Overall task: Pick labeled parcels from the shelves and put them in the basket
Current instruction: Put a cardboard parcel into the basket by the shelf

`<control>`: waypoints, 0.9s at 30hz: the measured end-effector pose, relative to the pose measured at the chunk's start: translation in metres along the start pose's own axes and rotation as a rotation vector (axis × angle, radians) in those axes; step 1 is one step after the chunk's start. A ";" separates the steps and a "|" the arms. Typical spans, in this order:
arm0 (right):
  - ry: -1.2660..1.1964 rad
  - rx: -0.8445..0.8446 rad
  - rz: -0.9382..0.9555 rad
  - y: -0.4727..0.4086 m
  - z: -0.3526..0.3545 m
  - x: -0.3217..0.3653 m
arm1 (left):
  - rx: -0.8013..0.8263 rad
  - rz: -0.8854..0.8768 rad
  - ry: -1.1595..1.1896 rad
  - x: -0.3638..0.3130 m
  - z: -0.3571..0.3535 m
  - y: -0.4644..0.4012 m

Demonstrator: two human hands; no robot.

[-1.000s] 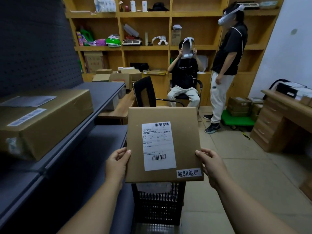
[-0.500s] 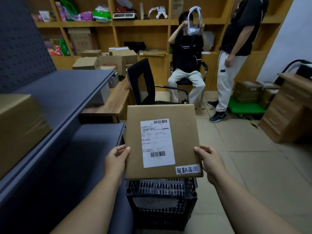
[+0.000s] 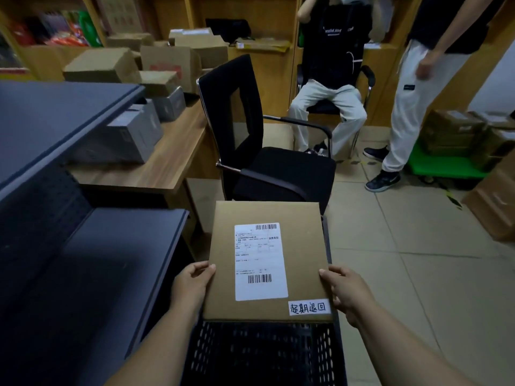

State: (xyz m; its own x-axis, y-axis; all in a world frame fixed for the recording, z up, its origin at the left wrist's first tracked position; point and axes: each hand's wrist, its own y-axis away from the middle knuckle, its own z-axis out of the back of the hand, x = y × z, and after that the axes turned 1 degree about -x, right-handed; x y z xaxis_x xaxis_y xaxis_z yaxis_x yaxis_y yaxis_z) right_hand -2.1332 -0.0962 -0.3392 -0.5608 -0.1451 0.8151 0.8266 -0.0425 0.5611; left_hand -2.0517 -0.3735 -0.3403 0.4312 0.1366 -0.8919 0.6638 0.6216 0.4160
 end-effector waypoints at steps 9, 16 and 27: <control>-0.040 -0.039 -0.163 -0.069 -0.031 -0.036 | -0.073 0.119 -0.070 0.033 -0.037 -0.057; -0.033 -0.074 -0.283 -0.107 -0.049 -0.067 | -0.106 0.174 -0.145 0.066 -0.055 -0.092; 0.046 -0.165 -0.305 -0.141 -0.062 -0.104 | -0.195 0.226 -0.218 0.127 -0.093 -0.127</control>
State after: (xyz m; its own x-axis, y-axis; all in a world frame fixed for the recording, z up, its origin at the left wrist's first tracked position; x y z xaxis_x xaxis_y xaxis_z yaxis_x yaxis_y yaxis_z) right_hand -2.1884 -0.1364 -0.5126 -0.7839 -0.1457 0.6036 0.6195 -0.2499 0.7442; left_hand -2.1380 -0.3628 -0.5233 0.6875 0.1324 -0.7140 0.4170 0.7331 0.5374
